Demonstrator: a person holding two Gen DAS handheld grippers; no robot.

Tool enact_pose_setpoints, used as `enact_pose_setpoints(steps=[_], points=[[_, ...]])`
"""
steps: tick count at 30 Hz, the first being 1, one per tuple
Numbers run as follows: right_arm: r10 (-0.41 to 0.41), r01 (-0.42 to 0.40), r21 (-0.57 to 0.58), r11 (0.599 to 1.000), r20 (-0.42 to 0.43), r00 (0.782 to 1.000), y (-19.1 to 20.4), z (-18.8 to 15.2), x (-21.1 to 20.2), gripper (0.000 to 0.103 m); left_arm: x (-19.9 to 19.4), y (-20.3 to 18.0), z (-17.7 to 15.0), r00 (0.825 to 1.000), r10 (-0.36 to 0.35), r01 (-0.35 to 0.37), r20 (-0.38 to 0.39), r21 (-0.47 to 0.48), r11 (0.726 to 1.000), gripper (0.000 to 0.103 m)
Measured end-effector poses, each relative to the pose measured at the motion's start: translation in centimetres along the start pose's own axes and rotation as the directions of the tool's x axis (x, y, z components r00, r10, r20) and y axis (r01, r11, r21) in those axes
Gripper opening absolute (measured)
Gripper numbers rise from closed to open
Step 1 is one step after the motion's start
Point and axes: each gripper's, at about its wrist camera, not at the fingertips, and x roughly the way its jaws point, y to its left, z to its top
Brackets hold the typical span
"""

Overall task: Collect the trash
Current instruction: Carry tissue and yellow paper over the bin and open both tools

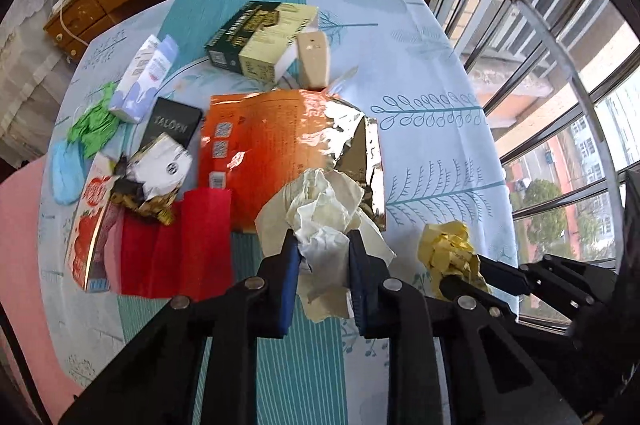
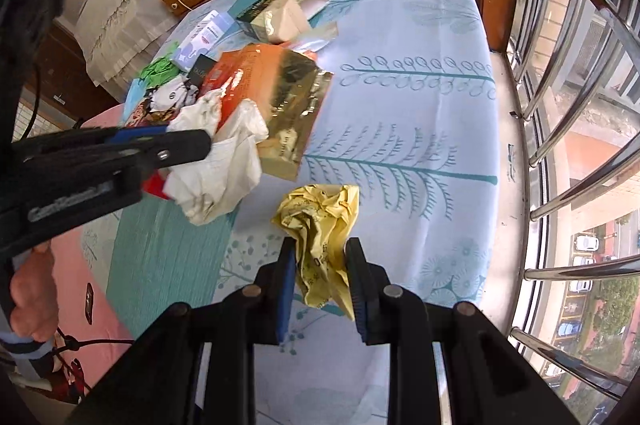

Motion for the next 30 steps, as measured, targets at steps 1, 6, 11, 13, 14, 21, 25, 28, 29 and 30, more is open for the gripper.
enact_pose_setpoints(steps=[1, 6, 11, 13, 14, 21, 25, 28, 29, 30], points=[[0.005, -0.005, -0.006, 1.0, 0.004, 1.0, 0.3, 0.0, -0.2, 0.025, -0.7, 0.4, -0.4, 1.0, -0.011, 0.011, 0.009, -0.01, 1.0, 0.02], [0.022, -0.021, -0.033, 0.999, 0.018, 1.0, 2.1, 0.1, -0.9, 0.024, -4.9, 2.6, -2.8, 0.996, -0.018, 0.02, 0.082, -0.026, 0.999, 0.02], [0.056, -0.056, -0.071, 0.996, -0.003, 0.998, 4.7, 0.0, -0.9, 0.024, -8.8, 5.6, -6.1, 0.991, -0.003, 0.012, 0.132, -0.068, 0.998, 0.02], [0.072, -0.072, -0.089, 0.993, -0.01, 0.997, 6.2, -0.2, -0.9, 0.024, -10.2, 7.1, -7.7, 0.989, 0.011, 0.002, 0.146, -0.089, 0.996, 0.02], [0.076, -0.076, -0.096, 0.992, -0.01, 0.997, 6.9, -0.4, -0.9, 0.024, -11.0, 8.0, -8.7, 0.988, 0.016, 0.0, 0.155, -0.103, 0.995, 0.02], [0.117, -0.116, -0.157, 0.981, -0.002, 0.993, 13.6, -2.7, -1.7, 0.024, -15.2, 13.8, -15.3, 0.978, 0.034, 0.005, 0.206, -0.187, 0.982, 0.02], [0.121, -0.118, -0.184, 0.976, 0.006, 0.993, 18.4, -5.4, -2.4, 0.024, -17.2, 16.4, -19.5, 0.973, 0.03, 0.017, 0.23, -0.198, 0.98, 0.02], [0.115, -0.113, -0.179, 0.977, 0.002, 0.993, 21.5, -7.5, -2.5, 0.024, -18.6, 18.4, -22.9, 0.97, 0.015, 0.032, 0.241, -0.191, 0.981, 0.02], [0.119, -0.117, -0.172, 0.978, -0.002, 0.993, 22.6, -8.4, -2.6, 0.024, -19.0, 19.0, -24.0, 0.968, 0.01, 0.037, 0.25, -0.185, 0.982, 0.02], [0.119, -0.118, -0.167, 0.979, -0.002, 0.993, 23.6, -9.3, -2.7, 0.024, -19.2, 19.4, -24.7, 0.967, 0.007, 0.04, 0.255, -0.179, 0.983, 0.02]])
